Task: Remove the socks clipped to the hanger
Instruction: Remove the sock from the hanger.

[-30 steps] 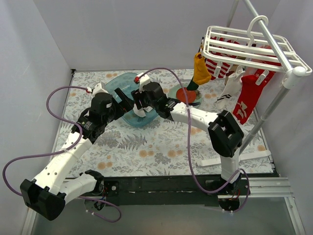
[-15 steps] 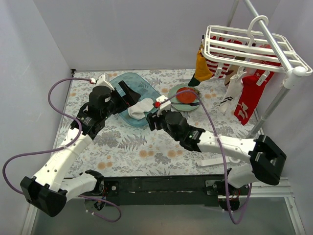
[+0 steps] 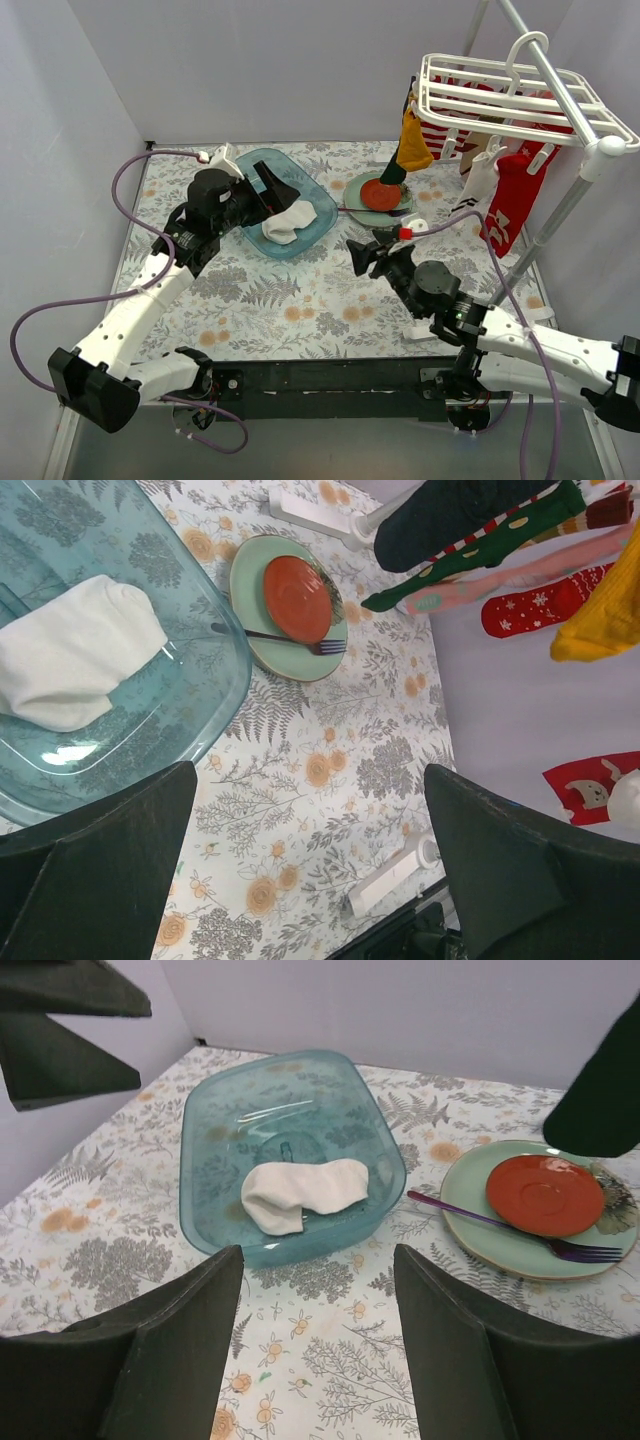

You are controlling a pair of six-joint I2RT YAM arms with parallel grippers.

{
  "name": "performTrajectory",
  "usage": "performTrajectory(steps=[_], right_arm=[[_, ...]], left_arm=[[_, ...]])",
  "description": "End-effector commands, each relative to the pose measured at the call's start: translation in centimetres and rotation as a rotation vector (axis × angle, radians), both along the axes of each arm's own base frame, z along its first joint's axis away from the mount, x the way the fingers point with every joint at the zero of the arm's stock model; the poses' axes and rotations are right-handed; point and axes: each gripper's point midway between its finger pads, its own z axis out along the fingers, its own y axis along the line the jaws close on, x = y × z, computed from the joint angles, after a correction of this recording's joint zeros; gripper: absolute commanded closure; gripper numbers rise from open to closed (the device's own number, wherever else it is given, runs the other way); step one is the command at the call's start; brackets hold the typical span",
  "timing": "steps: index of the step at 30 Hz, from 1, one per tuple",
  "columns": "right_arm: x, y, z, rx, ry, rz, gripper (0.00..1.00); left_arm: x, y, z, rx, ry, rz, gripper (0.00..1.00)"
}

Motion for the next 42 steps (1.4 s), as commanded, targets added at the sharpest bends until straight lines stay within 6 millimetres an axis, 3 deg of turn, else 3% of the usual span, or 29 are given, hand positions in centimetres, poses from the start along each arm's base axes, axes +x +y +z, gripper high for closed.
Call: performTrajectory(steps=[1, 4, 8, 12, 16, 17, 22, 24, 25, 27, 28, 31, 38, 42], right_arm=[[-0.8, -3.0, 0.3, 0.048, 0.006, -0.055, 0.31], [-1.2, -4.1, -1.1, 0.016, 0.016, -0.058, 0.31], [-1.8, -5.2, -2.6, -0.007, 0.037, -0.060, 0.30], [-2.1, -5.9, -4.8, -0.029, 0.076, -0.070, 0.30], [-2.6, -6.3, -6.8, -0.015, 0.129, -0.071, 0.30], [-2.8, -6.3, -7.8, -0.028, 0.148, -0.069, 0.30], [-3.3, -6.5, -10.6, -0.039, 0.215, -0.067, 0.31], [-3.5, -6.6, -11.6, -0.040, 0.243, -0.071, 0.32], [-3.6, -6.7, -11.8, -0.039, 0.248, -0.072, 0.32], [-3.7, -6.9, -12.4, -0.038, 0.259, -0.078, 0.32], [-3.7, -7.0, -12.5, -0.037, 0.262, -0.079, 0.32], [-3.8, -7.3, -12.7, -0.037, 0.267, -0.085, 0.32], [-4.0, -7.5, -12.7, -0.026, 0.271, -0.084, 0.32], [-4.1, -7.7, -12.9, -0.030, 0.276, -0.087, 0.32]], left_arm=[[0.0, -1.0, 2.0, -0.024, -0.056, -0.067, 0.02], [-0.2, -2.0, 2.6, -0.031, -0.092, -0.131, 0.02], [-1.6, -5.5, 4.7, -0.056, -0.194, -0.285, 0.04], [-4.4, -11.7, 6.4, -0.033, -0.288, -0.427, 0.04], [-5.6, -15.2, 8.6, -0.080, -0.389, -0.510, 0.05], [-5.7, -16.0, 10.0, -0.103, -0.442, -0.521, 0.05], [-6.7, -21.2, 10.7, -0.077, -0.538, -0.615, 0.10], [-7.3, -23.0, 11.8, -0.079, -0.582, -0.633, 0.12], [-6.9, -24.1, 10.9, -0.053, -0.583, -0.644, 0.13], [-7.6, -25.6, 11.5, -0.062, -0.610, -0.671, 0.15], [-7.3, -26.6, 10.4, -0.038, -0.613, -0.686, 0.16], [-7.9, -28.4, 10.6, -0.036, -0.633, -0.708, 0.18], [-8.3, -31.3, 10.2, -0.034, -0.649, -0.722, 0.25], [-7.6, -32.5, 9.5, -0.024, -0.656, -0.690, 0.39]])
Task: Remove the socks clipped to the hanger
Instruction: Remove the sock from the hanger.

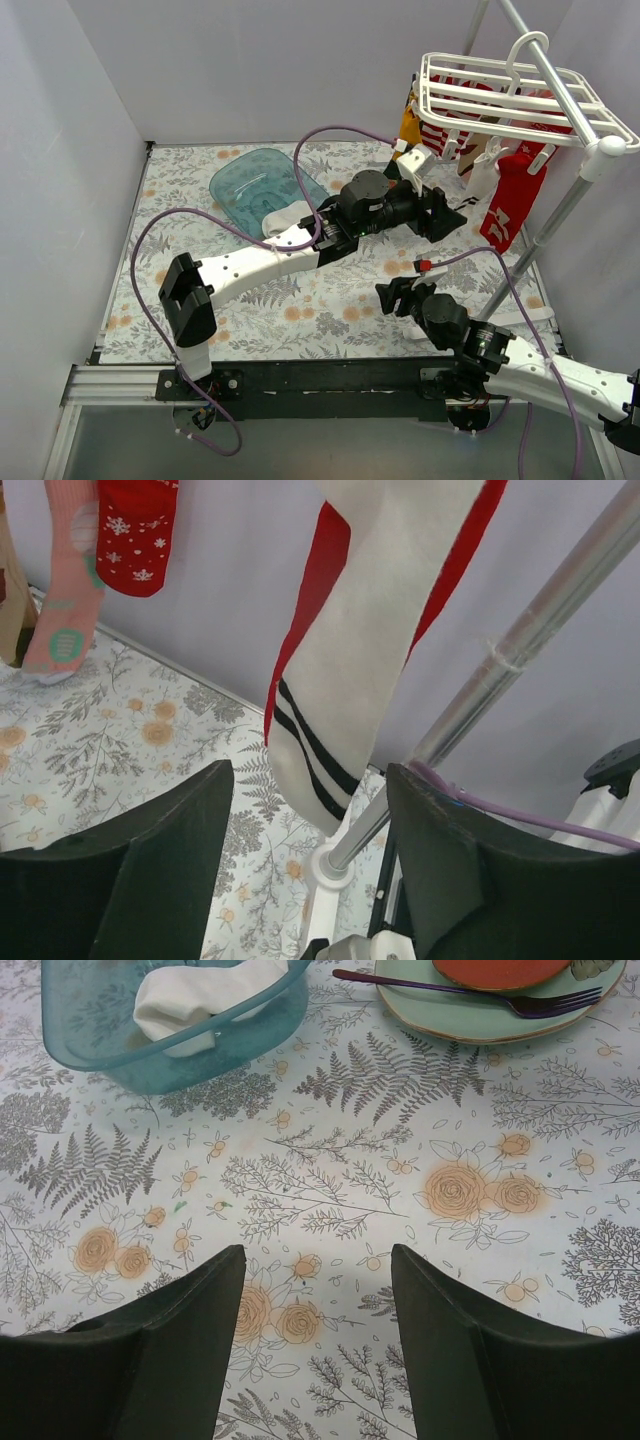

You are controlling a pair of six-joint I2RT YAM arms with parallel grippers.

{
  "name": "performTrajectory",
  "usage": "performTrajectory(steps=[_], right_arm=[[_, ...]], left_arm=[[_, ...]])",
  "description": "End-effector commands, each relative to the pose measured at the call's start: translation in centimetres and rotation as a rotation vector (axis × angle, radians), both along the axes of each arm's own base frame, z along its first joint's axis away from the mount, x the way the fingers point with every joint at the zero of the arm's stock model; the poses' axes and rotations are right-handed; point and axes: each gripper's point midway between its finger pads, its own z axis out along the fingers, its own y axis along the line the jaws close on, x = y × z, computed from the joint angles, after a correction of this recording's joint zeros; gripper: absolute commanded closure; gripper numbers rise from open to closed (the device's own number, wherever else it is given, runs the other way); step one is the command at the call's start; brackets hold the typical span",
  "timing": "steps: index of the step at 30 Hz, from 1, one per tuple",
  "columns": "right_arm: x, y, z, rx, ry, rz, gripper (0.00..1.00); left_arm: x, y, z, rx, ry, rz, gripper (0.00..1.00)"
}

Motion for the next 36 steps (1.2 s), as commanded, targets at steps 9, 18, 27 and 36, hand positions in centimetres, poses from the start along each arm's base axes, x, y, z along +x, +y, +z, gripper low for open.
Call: performTrajectory(steps=[9, 18, 27, 36], right_arm=[[0.2, -0.1, 2.0, 0.025, -0.041, -0.005, 0.32], [0.6, 0.3, 6.1, 0.073, -0.130, 0.010, 0.29], [0.9, 1.7, 8.7, 0.095, -0.183, 0.051, 0.27], [2.5, 3.1, 12.2, 0.177, -0.243, 0.101, 0.25]], left_arm=[[3.0, 1.4, 4.2, -0.102, -0.105, 0.224, 0.87], [4.5, 4.5, 4.9, -0.092, -0.108, 0.273, 1.00], [7.0, 9.9, 4.6, -0.090, -0.047, 0.290, 1.00], [8.7, 13.4, 5.0, -0.088, -0.020, 0.272, 1.00]])
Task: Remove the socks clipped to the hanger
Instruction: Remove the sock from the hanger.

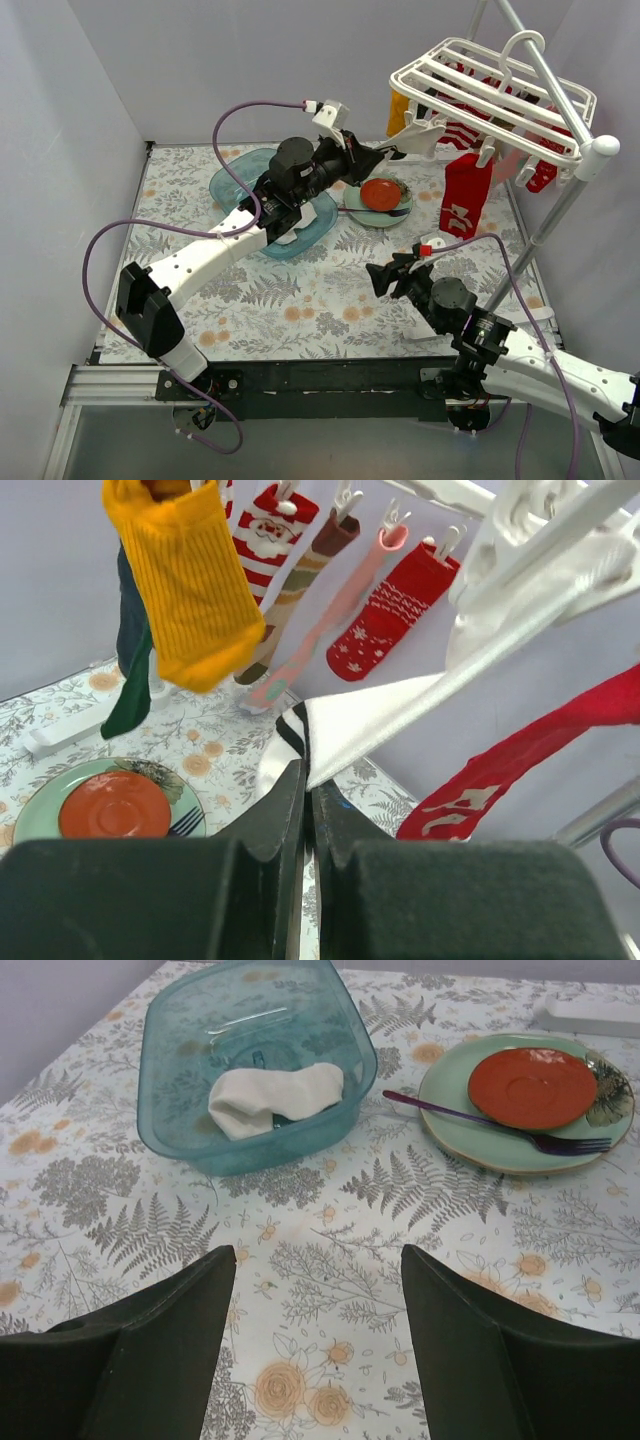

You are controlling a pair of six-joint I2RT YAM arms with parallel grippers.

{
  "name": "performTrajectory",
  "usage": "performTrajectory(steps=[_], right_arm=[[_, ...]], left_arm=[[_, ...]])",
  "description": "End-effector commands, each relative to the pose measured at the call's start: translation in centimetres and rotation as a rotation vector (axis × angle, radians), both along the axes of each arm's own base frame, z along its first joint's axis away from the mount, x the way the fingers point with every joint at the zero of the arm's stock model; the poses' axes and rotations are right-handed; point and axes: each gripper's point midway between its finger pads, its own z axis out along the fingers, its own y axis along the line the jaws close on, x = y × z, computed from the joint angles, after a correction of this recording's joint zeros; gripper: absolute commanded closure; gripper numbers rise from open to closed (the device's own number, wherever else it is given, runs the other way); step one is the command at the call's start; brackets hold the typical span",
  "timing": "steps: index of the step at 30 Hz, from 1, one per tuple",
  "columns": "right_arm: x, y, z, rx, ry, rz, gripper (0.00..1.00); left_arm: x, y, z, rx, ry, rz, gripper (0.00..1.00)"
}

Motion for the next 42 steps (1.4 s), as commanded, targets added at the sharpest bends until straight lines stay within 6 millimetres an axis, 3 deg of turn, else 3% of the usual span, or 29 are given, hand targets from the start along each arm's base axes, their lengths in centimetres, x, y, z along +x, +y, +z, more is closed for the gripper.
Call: performTrajectory(steps=[1, 6, 11, 19, 31, 42], right_arm=[[1.5, 1.0, 6.3, 0.176, -0.099, 0.048, 0.25], [3.2, 0.7, 8.2, 0.284, -0.127, 0.101, 0.26], [3.1, 0.9, 10.2, 0.315, -0.175, 0.123, 0.27], [2.7, -0.9, 13.6, 0.439, -0.260, 0.071, 0.26], [3.6, -2.1, 18.3, 0.509, -0.348, -0.008, 0.25], [3.9, -1.3, 20.5, 0.512, -0.381, 0.019, 0.23]], left_arm=[[-1.8, 1.4, 1.7, -0.009, -0.002, -0.071, 1.00], [-2.6, 1.5, 1.5, 0.016, 0.014, -0.156, 1.00], [-3.3, 1.6, 1.0, 0.035, 0.053, -0.229, 1.00], [-4.9, 2.2, 0.8, 0.002, 0.141, -0.379, 1.00], [-7.8, 2.2, 2.6, -0.059, 0.176, -0.569, 1.00], [-10.4, 2.4, 4.5, -0.120, 0.170, -0.720, 1.00]])
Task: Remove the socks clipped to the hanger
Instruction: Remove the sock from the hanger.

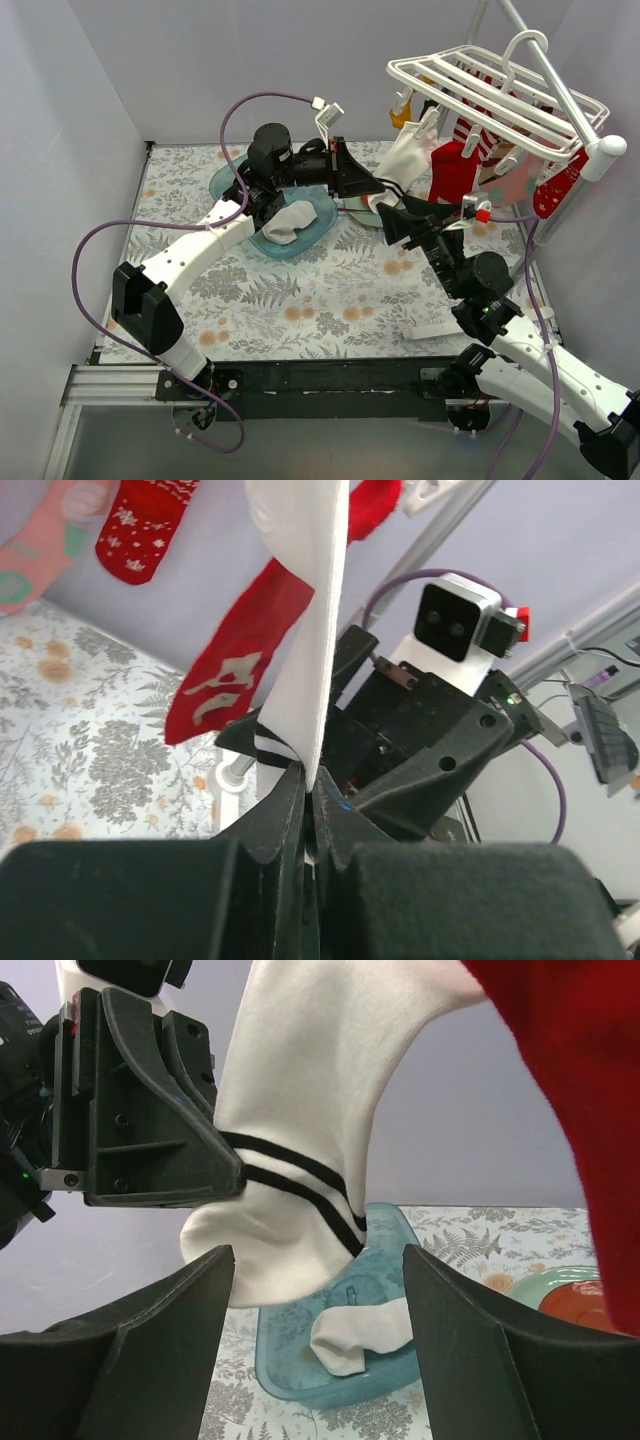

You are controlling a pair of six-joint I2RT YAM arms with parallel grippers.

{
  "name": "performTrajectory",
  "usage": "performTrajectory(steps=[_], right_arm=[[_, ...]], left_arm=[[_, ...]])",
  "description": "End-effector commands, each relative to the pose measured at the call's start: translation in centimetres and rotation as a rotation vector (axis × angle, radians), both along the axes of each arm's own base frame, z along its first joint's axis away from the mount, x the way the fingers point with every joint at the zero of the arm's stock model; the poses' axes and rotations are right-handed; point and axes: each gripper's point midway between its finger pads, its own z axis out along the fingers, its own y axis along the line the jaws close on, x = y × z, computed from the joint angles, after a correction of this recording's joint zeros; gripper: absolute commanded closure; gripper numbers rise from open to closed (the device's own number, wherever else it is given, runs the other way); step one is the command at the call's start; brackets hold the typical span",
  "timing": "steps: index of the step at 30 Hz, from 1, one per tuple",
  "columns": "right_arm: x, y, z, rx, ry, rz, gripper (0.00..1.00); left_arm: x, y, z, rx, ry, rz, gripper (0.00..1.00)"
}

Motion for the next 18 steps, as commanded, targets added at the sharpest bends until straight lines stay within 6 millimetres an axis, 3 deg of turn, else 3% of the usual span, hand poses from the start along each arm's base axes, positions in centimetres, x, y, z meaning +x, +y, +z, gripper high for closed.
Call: performTrajectory(steps=[1, 7, 11, 12, 13, 15, 16, 18], right_arm=[[-0.6, -0.5, 4.8, 0.068, -0.106, 0.000, 0.23], [-0.6, 0.2, 5.3, 0.067, -0.116, 0.028, 0.22], [-0.9, 0.2, 6.2, 0.081, -0.137, 0.039, 0.29], [-0.9, 0.3, 6.2, 0.081, -0.137, 0.041, 0.33], [-0.9, 0.2, 6.2, 0.084, -0.137, 0.042, 0.45], [-0.9, 0.1, 6.2, 0.089, -0.133, 0.038, 0.57], [-0.9, 0.1, 6.1, 0.090, -0.131, 0.038, 0.70], [-1.0, 0.0, 5.7, 0.094, -0.123, 0.038, 0.83]], left_arm=[[-2.6, 1.2, 4.1, -0.090, -0.055, -0.087, 1.00], [-2.7, 1.1, 4.2, -0.099, -0.045, -0.106, 1.00], [-2.1, 0.7, 3.5, -0.084, -0.016, -0.094, 1.00], [-1.9, 0.6, 3.2, -0.079, -0.006, -0.087, 1.00], [-1.6, 0.5, 3.0, -0.075, 0.002, -0.081, 1.00], [-1.1, 0.3, 2.4, -0.062, 0.018, -0.066, 1.00], [-1.0, 0.2, 2.2, -0.057, 0.023, -0.061, 1.00], [-0.7, 0.1, 1.9, -0.050, 0.032, -0.053, 1.00]])
